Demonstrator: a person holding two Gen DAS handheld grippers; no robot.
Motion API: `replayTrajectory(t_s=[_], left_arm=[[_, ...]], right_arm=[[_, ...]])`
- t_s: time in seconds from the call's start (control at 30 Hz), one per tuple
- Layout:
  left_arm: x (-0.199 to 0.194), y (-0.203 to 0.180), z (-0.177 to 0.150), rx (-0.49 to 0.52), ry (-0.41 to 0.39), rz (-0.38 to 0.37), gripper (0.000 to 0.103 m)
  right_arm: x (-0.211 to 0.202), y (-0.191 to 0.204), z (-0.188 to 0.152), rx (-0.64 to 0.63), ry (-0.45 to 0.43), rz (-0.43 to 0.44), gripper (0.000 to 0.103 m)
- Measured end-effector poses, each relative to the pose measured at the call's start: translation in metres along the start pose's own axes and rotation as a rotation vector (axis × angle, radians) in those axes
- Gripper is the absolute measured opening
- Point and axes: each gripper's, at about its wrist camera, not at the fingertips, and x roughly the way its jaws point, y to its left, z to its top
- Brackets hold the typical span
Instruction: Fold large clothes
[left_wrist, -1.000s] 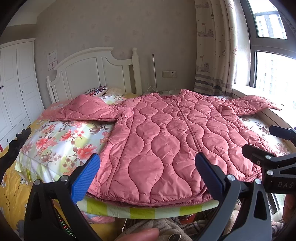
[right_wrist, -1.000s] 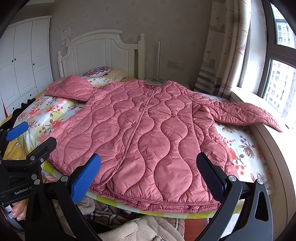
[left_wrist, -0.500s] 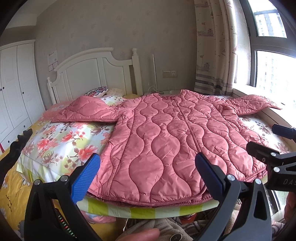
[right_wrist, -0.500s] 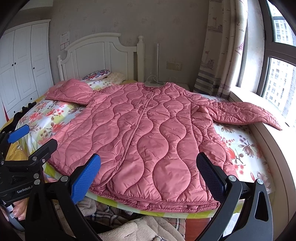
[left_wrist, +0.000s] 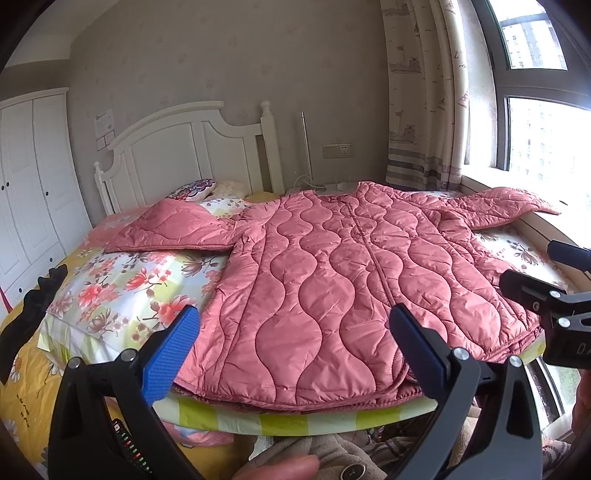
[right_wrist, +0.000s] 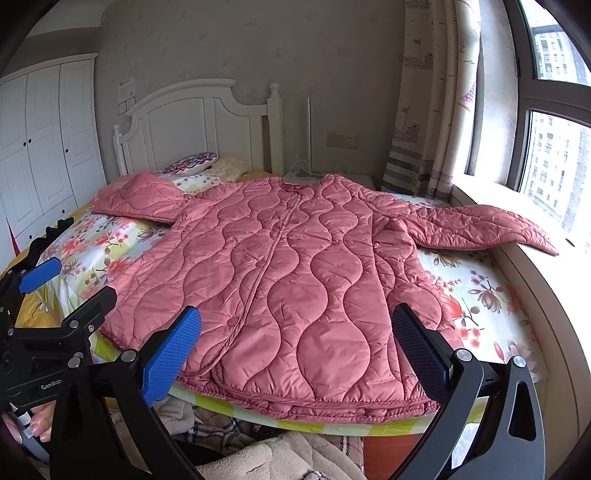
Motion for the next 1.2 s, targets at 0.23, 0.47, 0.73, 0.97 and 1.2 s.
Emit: replayTrajectory(t_s=[0.23,0.47,0.73,0.97,1.2], left_arm=[[0.000,0.001,0.001,-0.006,0.011,-0.004,0.101],[0.000,0.002,-0.001,-0.010,0.016,-0.008,0.101],[0.084,0.013,0.033,-0.056,0.226,-0.136,0.101],[0.239,0.020,0.073,-0.098,0.474,-0.106,0.101],[0.323,0.017,0.063,-0.060,0.572,-0.095,0.101]], right_arm=[[-0.001,-0.001,0.000,0.000,0.005,0.000,0.099],[0.000,0.002,-0.001,-0.007,0.009,0.005,0.099],[0.059,-0.056,0.016,0.137,0.134,-0.004,0.099],[0.143,-0.192,0.032,0.530,0.246,-0.127,0.099],[0.204,-0.293,0.054,0.675,0.236,-0.317,0.099]])
